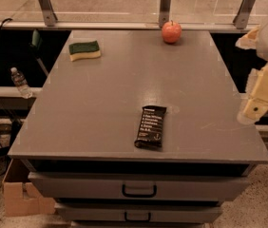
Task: Pick rxbar chocolate
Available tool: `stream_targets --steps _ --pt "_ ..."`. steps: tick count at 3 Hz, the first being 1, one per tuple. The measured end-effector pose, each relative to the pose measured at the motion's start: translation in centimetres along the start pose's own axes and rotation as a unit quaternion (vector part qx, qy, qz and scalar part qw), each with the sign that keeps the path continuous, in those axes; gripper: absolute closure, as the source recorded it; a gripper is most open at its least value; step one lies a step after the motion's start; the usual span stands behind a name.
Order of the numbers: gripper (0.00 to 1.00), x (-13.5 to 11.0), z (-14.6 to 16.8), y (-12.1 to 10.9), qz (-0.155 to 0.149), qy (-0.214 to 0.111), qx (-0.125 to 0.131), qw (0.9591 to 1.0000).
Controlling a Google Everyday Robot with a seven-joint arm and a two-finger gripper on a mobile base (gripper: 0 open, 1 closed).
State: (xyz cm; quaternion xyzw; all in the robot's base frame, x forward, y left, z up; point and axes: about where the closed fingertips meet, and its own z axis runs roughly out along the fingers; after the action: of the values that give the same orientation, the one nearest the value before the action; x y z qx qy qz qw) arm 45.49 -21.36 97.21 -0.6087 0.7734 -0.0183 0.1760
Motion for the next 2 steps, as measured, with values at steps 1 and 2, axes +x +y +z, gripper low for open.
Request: stream_targets --steps 1,2 --pt "0.0 -3.0 4.0 -0.4 -0.039 -0.046 -0.027 0.9978" --pt "0.0 -6.2 7.6 1.1 -0.078 -0.084 -0.064 0.9914"
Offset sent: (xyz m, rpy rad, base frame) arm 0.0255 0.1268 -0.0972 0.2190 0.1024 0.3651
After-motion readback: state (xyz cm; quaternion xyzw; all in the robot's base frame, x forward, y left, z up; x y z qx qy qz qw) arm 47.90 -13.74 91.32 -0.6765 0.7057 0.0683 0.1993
